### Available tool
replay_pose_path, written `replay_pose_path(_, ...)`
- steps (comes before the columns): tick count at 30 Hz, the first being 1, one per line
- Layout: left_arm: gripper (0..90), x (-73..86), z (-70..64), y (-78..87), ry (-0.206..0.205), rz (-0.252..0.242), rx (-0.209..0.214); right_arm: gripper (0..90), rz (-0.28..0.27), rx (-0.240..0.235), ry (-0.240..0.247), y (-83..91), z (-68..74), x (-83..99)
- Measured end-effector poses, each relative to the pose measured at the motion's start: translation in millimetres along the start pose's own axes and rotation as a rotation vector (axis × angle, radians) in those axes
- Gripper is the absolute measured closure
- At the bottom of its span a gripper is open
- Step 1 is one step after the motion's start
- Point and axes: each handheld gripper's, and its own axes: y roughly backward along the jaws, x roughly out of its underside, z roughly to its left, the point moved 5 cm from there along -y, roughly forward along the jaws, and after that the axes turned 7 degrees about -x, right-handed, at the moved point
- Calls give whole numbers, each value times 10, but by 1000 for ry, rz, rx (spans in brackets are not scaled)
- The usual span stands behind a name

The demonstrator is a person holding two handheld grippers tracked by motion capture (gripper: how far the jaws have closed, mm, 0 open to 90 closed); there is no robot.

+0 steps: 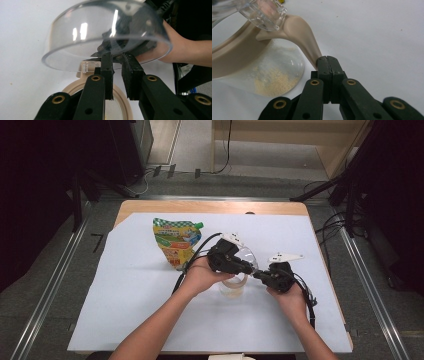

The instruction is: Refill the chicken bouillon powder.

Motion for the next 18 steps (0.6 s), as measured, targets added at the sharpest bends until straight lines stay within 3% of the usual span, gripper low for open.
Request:
replay_pose_path(9,794,-38,-9,-35,-10,-11,10,900,-1,4,-5,4,6,2)
replay_pose_path(18,757,-34,-32,-6,-23,18,2,900,-6,-4,3,23,-4,-5)
